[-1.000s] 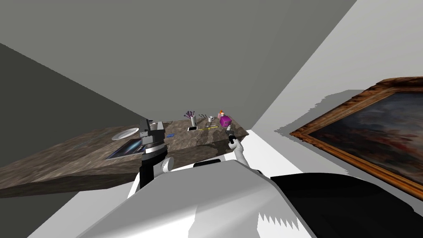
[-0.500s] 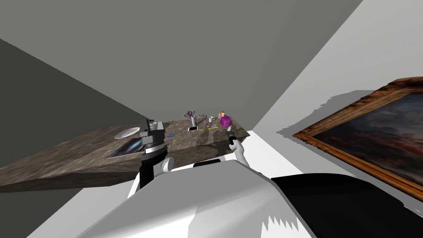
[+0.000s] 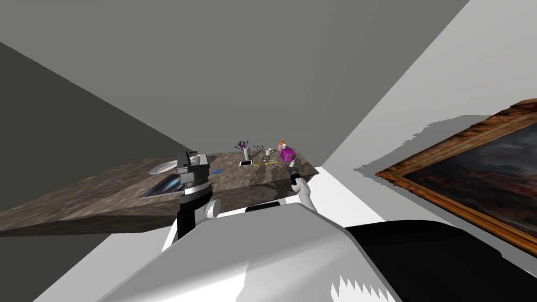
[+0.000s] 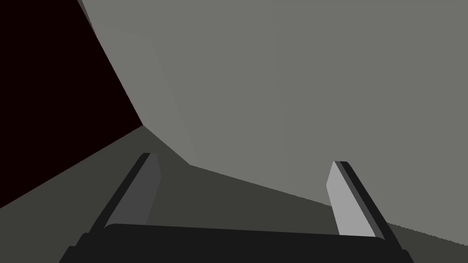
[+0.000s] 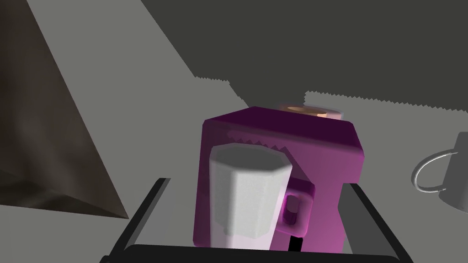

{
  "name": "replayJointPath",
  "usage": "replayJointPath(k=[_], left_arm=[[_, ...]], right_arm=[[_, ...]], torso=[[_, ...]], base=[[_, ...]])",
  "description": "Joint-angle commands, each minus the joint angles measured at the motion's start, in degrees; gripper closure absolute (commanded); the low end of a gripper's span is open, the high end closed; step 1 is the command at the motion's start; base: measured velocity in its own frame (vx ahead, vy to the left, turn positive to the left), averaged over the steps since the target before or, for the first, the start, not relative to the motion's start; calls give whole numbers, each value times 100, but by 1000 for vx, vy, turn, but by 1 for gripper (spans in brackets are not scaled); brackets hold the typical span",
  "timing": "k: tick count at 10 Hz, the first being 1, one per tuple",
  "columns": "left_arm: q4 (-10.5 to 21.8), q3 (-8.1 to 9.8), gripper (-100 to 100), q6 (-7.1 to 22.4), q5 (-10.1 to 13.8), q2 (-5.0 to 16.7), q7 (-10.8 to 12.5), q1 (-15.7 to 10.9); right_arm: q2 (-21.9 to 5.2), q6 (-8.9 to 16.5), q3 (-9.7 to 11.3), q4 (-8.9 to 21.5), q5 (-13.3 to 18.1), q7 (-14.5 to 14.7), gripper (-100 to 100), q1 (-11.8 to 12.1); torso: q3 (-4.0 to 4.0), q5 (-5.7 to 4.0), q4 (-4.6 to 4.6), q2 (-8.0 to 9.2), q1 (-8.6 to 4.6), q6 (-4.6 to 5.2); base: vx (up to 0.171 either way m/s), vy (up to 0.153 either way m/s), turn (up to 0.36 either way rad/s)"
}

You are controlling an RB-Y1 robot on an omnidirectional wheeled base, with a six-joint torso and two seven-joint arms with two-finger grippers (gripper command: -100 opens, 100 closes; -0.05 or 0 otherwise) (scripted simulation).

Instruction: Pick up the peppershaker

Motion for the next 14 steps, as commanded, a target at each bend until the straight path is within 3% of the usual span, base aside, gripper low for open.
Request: replayJointPath(k=[1,3,4,5,9,11,12,14], left_arm=[[0,0,0,0,0,0,0,0],[0,0,0,0,0,0,0,0],[0,0,0,0,0,0,0,0],[0,0,0,0,0,0,0,0],[0,0,0,0,0,0,0,0],[0,0,0,0,0,0,0,0],[0,0,0,0,0,0,0,0],[0,0,0,0,0,0,0,0]], right_arm=[[11,-9,-38,11,286,-286,-100,6],[11,-9,-38,11,632,-616,-100,6],[11,-9,-38,11,642,-754,-100,6],[-4,235,82,-236,891,-932,-100,229],[-4,235,82,-236,1565,-1578,-100,229],[-4,235,82,-236,1583,-1799,-100,229],[-19,479,201,-482,1858,-2023,-100,452],[-19,479,201,-482,2079,-2350,-100,452]], torso=[[0,0,0,0,0,0],[3,1,1,5,6,0],[4,2,1,7,9,0],[4,2,2,8,10,0],[3,1,1,5,8,0],[5,2,2,8,11,0],[5,2,2,8,11,0],[1,0,0,1,0,0]], base=[[14,-18,-6],[1,-3,-5],[0,0,0],[17,-20,123],[11,-12,18],[0,0,0],[14,-19,132],[22,-25,35]])
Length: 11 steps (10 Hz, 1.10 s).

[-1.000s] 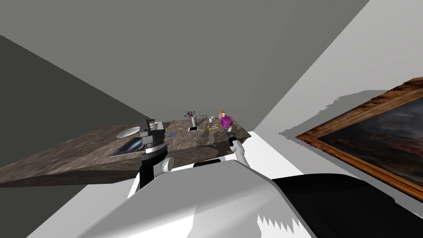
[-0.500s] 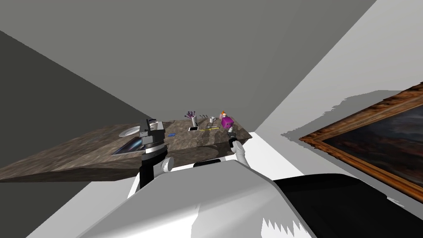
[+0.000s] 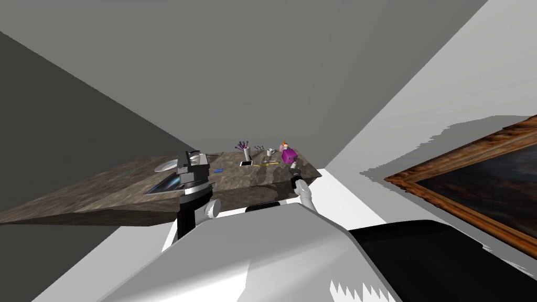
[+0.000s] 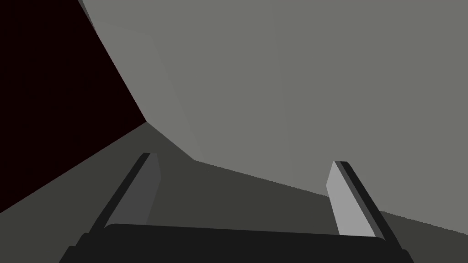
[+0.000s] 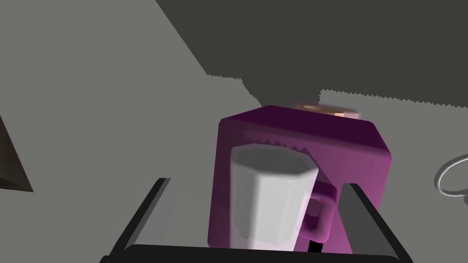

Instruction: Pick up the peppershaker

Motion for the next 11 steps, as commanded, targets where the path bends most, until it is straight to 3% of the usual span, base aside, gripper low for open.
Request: replayJointPath(k=[1,3,4,5,6,7,8,11], left_arm=[[0,0,0,0,0,0,0,0],[0,0,0,0,0,0,0,0],[0,0,0,0,0,0,0,0],[0,0,0,0,0,0,0,0],[0,0,0,0,0,0,0,0],[0,0,0,0,0,0,0,0],[0,0,0,0,0,0,0,0],[0,0,0,0,0,0,0,0]], right_arm=[[13,-8,-13,-4,286,-286,-100,3],[13,-8,-13,-4,565,-601,-100,3],[-2,236,107,-251,768,-770,-100,226],[-2,236,107,-251,1272,-1152,-100,226],[-2,236,107,-251,1495,-1389,-100,226],[-2,236,107,-251,1506,-1598,-100,226],[-17,480,227,-497,1791,-1799,-100,449],[-17,480,227,-497,2283,-2239,-100,449]], torso=[[0,0,0,0,0,0],[3,2,1,6,7,-1],[4,2,2,7,9,-1],[1,1,1,2,2,0],[0,0,0,-1,-3,0],[1,0,0,2,0,0],[3,1,1,5,5,-1],[1,0,0,2,1,0]], base=[[6,-5,-15],[0,0,0],[22,-20,190],[27,-32,-4],[12,-18,-1],[0,0,0],[17,-15,123],[12,-15,25]])
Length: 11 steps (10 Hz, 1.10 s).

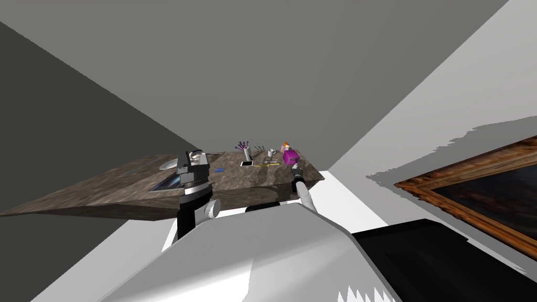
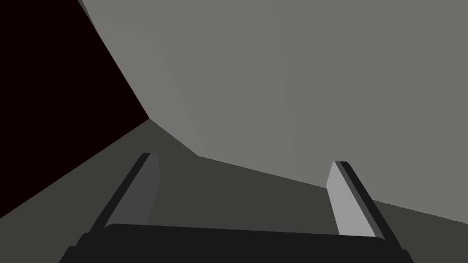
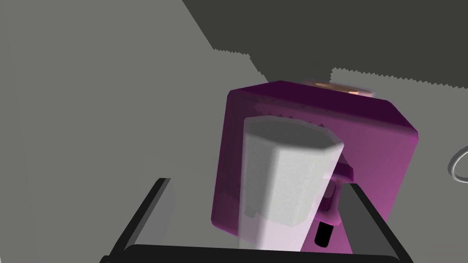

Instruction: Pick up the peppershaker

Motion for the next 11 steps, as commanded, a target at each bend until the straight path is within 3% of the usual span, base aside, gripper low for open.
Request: replayJointPath(k=[1,3,4,8,9,10,11], left_arm=[[0,0,0,0,0,0,0,0],[0,0,0,0,0,0,0,0],[0,0,0,0,0,0,0,0],[0,0,0,0,0,0,0,0],[0,0,0,0,0,0,0,0],[0,0,0,0,0,0,0,0],[0,0,0,0,0,0,0,0]], right_arm=[[-3,4,5,-5,274,-286,-100,7],[-3,4,5,-5,274,-582,-100,7],[-18,248,124,-251,551,-759,-100,230],[-18,248,124,-251,1215,-1447,-100,230],[-18,248,124,-251,1215,-1609,-100,230],[-17,246,122,-250,1185,-1486,-100,228],[-17,247,123,-250,1191,-1523,100,229]], torso=[[0,0,0,0,0,0],[1,1,0,1,3,0],[1,1,0,1,3,0],[1,1,1,2,3,0],[0,1,0,1,4,0],[0,1,0,1,3,0],[1,1,0,1,3,0]], base=[[0,0,0],[0,0,0],[-11,-23,89],[-4,-5,15],[0,0,0],[0,0,0],[0,0,0]])
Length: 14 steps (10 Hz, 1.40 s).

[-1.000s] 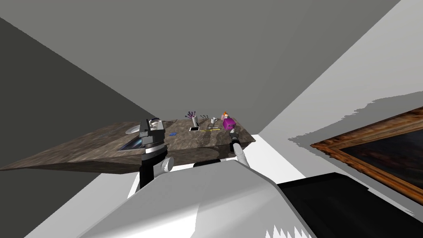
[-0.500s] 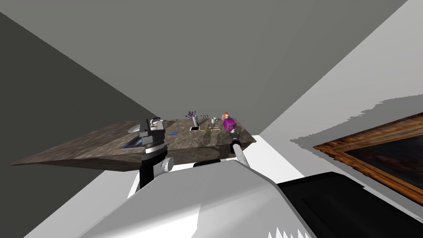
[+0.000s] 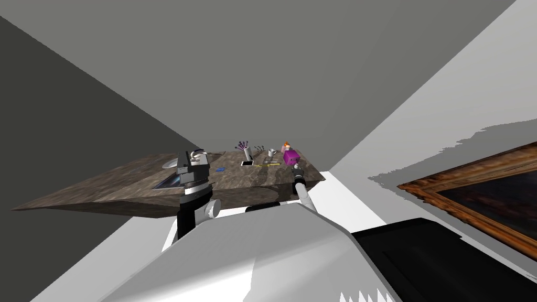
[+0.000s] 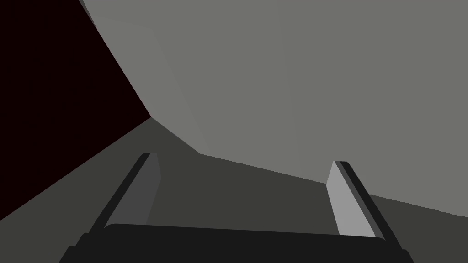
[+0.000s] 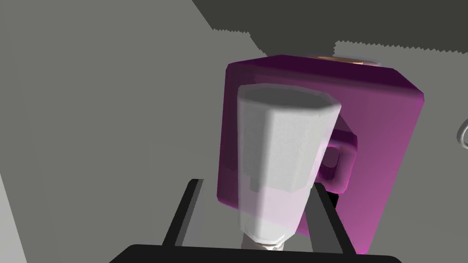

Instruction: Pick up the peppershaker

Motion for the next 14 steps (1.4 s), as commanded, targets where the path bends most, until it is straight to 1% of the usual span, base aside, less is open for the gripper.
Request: replayJointPath(k=[1,4,5,6,10,11,14], left_arm=[[0,0,0,0,0,0,0,0],[0,0,0,0,0,0,0,0],[0,0,0,0,0,0,0,0],[0,0,0,0,0,0,0,0],[0,0,0,0,0,0,0,0],[0,0,0,0,0,0,0,0],[0,0,0,0,0,0,0,0]], right_arm=[[0,0,0,0,0,0,100,0],[-2,1,-4,0,-1,-1,100,2],[-2,2,-5,1,-1,-1,0,2],[12,-241,-123,247,-287,286,100,-219],[12,-241,-123,247,-917,937,100,-219],[27,-485,-242,493,-1111,1101,100,-442],[27,-485,-242,493,-1618,1593,100,-442]], torso=[[0,0,0,0,0,0],[0,-1,0,0,0,-4],[0,-1,0,-1,1,-4],[0,-1,0,-1,1,-4],[-31,-30,-31,-31,-12,-15],[-35,-35,-38,-33,-13,-15],[-54,-66,-72,-37,-24,-11]], base=[[0,0,0],[0,0,0],[0,0,0],[10,12,-76],[5,8,-13],[-15,22,-126],[-14,16,-20]])
